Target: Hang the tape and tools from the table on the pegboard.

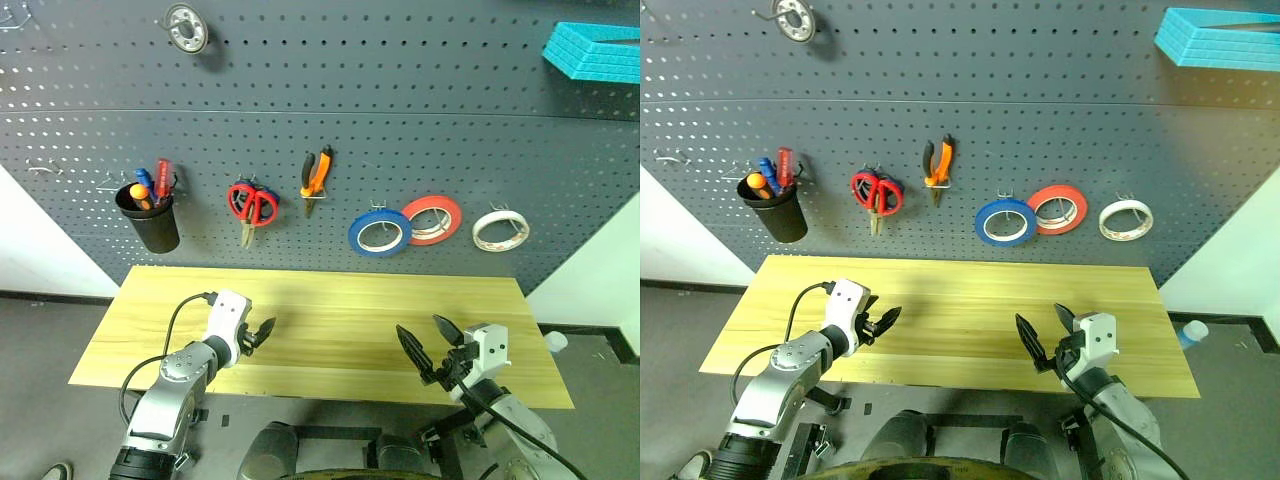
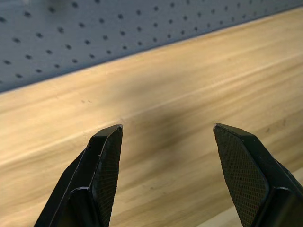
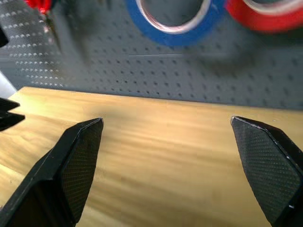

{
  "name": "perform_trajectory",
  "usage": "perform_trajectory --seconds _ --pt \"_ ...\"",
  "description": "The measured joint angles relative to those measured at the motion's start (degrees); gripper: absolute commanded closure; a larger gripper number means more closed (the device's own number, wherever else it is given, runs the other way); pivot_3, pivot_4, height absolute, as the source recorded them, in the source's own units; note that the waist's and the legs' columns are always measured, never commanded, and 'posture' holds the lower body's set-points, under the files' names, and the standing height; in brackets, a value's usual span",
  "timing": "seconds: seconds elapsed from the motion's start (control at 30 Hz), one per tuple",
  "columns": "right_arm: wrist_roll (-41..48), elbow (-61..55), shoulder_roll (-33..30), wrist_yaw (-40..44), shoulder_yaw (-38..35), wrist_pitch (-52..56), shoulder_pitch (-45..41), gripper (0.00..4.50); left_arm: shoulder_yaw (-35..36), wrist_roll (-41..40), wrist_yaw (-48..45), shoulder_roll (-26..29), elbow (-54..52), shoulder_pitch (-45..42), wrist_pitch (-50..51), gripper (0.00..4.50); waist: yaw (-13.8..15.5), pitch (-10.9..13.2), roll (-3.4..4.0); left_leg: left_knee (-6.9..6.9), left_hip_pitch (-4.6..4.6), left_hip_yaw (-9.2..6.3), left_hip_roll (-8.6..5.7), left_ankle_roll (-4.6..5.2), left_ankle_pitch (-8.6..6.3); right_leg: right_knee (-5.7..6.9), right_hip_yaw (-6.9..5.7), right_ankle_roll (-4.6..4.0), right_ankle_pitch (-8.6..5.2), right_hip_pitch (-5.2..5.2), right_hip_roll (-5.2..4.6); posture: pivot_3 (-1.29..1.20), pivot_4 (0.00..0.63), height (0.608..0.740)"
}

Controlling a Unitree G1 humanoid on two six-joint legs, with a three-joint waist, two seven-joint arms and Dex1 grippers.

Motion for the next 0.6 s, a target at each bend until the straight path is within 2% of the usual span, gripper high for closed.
perform_trajectory --seconds 0.2,0.6 --pt "2.0 1.0 1.7 0.2 0.3 1.1 -5.4 0.00 -1.2 -0.3 -0.9 -2.6 1.7 -3.0 -1.0 1.30 -2.4 0.0 0.00 -0.02 0.18 0.00 0.00 0.00 0.00 0.02 0.00 0.00 0.01 0.15 0.00 0.27 0.000 0.740" --pt "2.4 1.2 0.8 2.5 2.5 3.5 -6.8 0.00 -2.3 -0.2 -1.9 -3.7 5.2 -3.3 -2.2 1.30 -2.7 0.0 0.01 -0.05 0.21 0.00 -0.01 0.03 -0.01 0.03 0.04 0.01 0.00 0.17 0.00 0.27 0.000 0.740"
